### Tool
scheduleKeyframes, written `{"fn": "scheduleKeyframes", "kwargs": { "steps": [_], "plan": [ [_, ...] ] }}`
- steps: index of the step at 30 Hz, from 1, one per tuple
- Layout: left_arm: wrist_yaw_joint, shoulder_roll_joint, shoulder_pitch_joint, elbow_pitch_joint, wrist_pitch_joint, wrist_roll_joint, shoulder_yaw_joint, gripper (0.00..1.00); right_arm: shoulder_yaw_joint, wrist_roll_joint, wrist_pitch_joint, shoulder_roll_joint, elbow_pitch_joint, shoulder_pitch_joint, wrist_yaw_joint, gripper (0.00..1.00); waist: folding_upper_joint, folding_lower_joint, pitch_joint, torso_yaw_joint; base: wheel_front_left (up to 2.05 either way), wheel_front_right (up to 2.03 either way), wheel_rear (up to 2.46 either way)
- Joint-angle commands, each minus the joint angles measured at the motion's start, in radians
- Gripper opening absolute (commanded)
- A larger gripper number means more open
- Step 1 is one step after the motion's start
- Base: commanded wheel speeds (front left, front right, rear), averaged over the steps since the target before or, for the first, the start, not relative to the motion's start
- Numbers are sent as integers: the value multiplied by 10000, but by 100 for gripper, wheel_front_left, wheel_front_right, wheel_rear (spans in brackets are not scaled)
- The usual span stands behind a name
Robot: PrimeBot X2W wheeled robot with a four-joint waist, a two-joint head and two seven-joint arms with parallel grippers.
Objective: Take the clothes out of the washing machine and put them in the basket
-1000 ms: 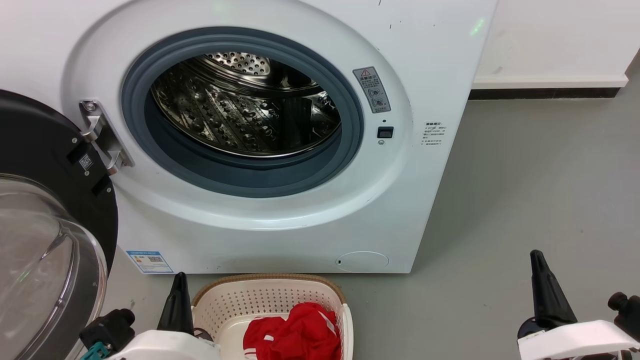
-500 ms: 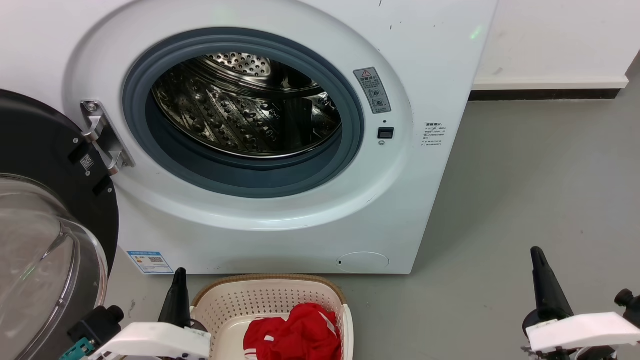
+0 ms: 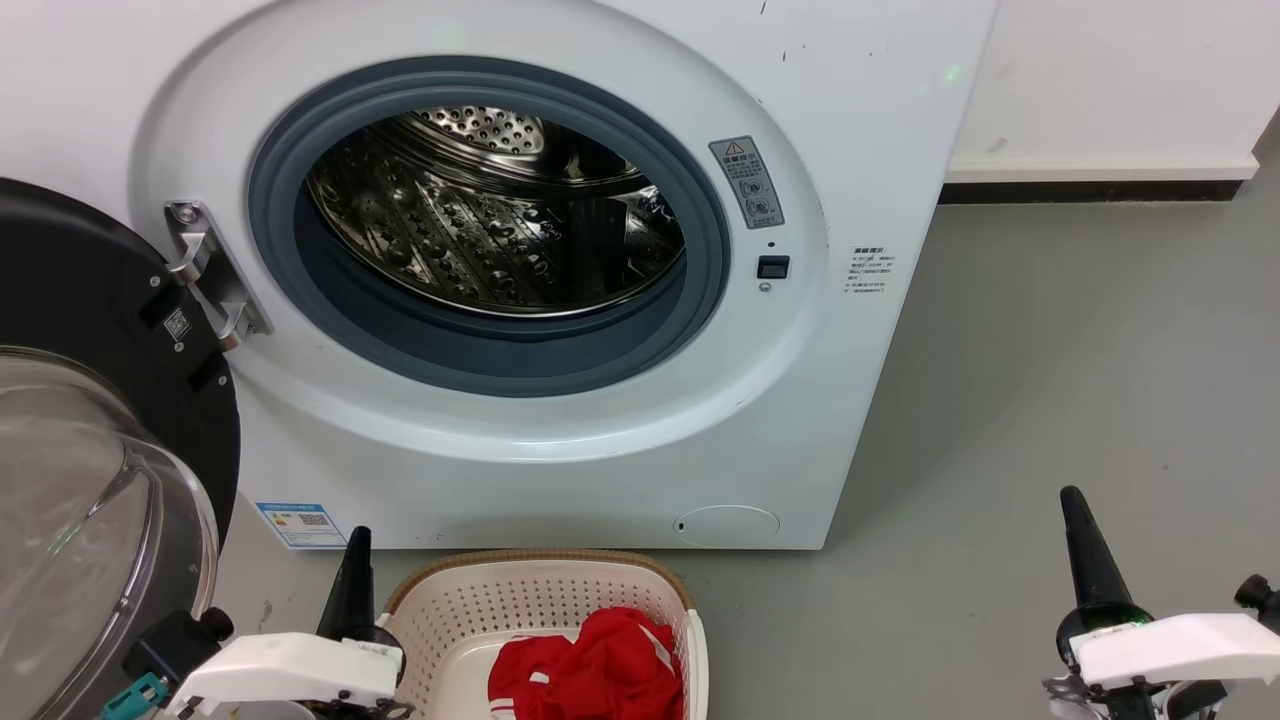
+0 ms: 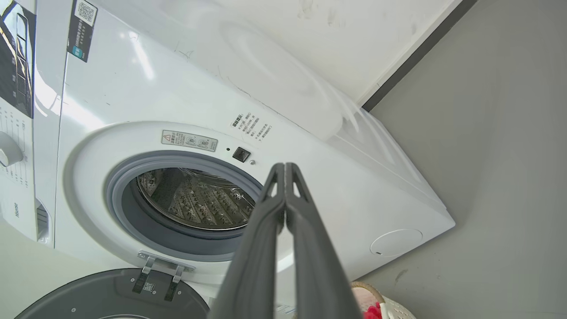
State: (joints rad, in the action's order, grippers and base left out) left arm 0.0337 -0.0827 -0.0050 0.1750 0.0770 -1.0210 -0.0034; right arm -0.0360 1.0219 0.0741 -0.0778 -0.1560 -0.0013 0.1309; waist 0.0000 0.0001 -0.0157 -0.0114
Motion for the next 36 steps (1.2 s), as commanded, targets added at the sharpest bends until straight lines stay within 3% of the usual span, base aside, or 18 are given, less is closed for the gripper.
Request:
{"fn": "scheduleKeyframes", "kwargs": {
  "steps": [1,36],
  "plan": [
    [78,-39,-239,-33,-86,-366,51,0,-33,381,-76,-77,18,-269,0,0,0,-1,3,3,0,0,0],
    [642,-13,-727,393,-981,-3895,471,0,-240,3888,-972,-53,-521,-763,-1,0,0,-1,67,61,0,0,0]
  ]
}}
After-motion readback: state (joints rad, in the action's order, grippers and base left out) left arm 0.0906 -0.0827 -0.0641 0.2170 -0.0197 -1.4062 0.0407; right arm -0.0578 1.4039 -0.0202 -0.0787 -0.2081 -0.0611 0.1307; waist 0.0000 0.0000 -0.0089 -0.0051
